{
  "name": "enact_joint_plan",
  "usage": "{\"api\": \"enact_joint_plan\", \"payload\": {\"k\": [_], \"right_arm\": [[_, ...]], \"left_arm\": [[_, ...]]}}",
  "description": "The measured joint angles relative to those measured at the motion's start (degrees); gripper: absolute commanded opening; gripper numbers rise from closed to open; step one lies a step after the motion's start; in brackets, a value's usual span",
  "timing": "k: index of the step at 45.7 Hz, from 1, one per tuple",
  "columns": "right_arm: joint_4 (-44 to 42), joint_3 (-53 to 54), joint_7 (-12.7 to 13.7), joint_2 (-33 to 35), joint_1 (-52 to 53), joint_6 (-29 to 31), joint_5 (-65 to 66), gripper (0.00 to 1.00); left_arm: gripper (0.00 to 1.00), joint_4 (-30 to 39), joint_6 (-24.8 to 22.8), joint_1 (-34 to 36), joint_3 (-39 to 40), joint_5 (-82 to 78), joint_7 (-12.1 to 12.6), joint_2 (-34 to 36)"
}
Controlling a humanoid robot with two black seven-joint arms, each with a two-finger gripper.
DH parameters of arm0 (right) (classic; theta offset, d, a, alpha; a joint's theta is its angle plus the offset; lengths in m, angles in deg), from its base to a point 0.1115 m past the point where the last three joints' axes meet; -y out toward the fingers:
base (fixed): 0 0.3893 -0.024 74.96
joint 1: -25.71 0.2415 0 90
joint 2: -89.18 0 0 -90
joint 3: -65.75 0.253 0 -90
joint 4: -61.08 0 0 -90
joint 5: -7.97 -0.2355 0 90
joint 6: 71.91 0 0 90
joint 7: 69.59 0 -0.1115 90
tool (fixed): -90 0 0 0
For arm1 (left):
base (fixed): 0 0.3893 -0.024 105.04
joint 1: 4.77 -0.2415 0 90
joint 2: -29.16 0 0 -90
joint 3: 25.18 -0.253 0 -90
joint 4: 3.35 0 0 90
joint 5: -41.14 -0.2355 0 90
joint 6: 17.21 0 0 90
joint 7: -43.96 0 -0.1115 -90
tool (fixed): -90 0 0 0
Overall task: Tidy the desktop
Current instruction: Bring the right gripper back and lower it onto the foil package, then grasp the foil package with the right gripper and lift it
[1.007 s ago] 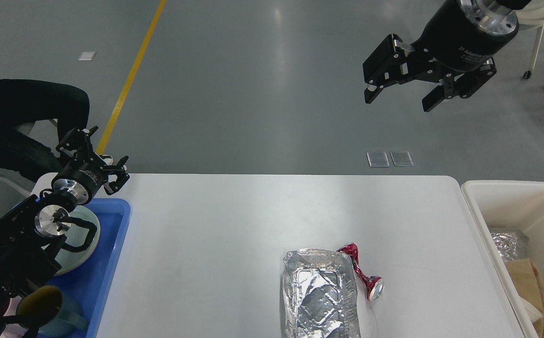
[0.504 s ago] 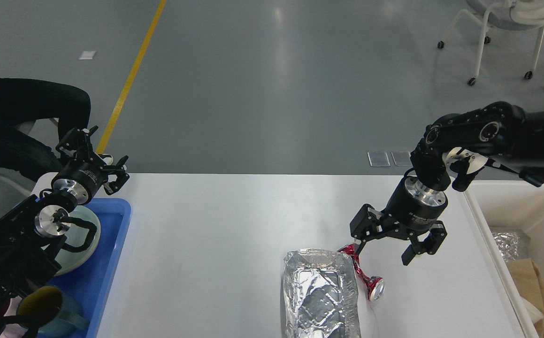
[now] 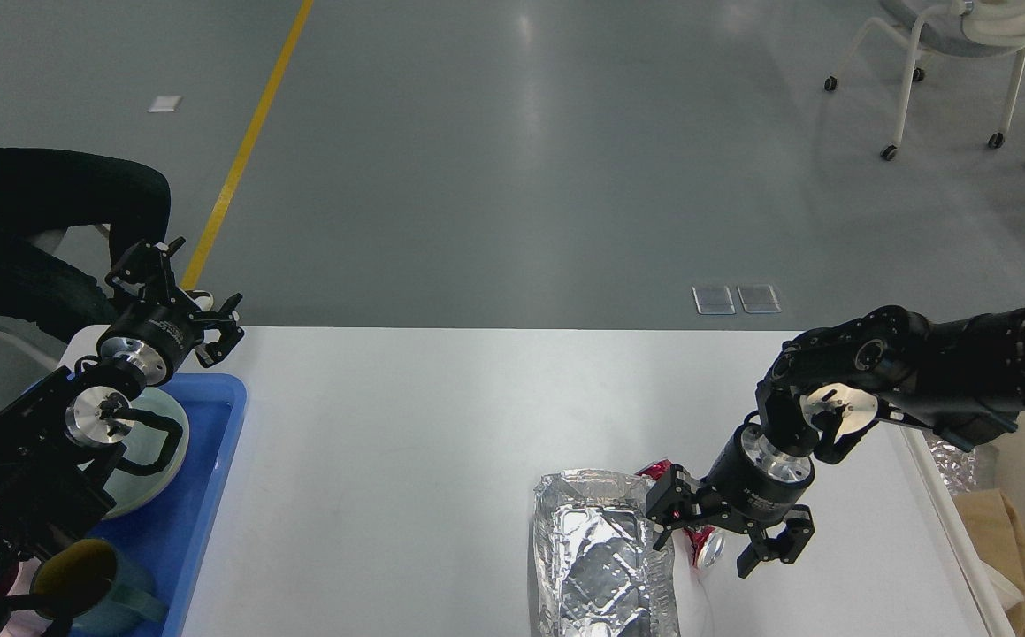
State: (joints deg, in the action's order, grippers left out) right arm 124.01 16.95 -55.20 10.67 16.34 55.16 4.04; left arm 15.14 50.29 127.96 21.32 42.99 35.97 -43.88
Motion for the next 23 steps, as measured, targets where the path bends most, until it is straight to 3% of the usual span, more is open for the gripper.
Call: {"api": "enact_joint_plan", "payload": {"k": [15, 18, 23], "right_arm": [[-0.5, 1.3, -0.1, -2.5, -5.6, -11.2, -0.3, 0.96], [-0.5, 1.5, -0.1, -2.5, -6.1, -12.1, -0.3, 0.76], [-0.1, 1.9, -0.1, -2.6, -6.5, -12.9, -0.3, 0.27]], "left_arm": [[0.97, 0.0, 0.0, 0.0, 0.0, 0.0, 0.0, 0.0], [0.97, 0.0, 0.0, 0.0, 0.0, 0.0, 0.0, 0.0], [0.97, 0.0, 0.0, 0.0, 0.0, 0.0, 0.0, 0.0]]}}
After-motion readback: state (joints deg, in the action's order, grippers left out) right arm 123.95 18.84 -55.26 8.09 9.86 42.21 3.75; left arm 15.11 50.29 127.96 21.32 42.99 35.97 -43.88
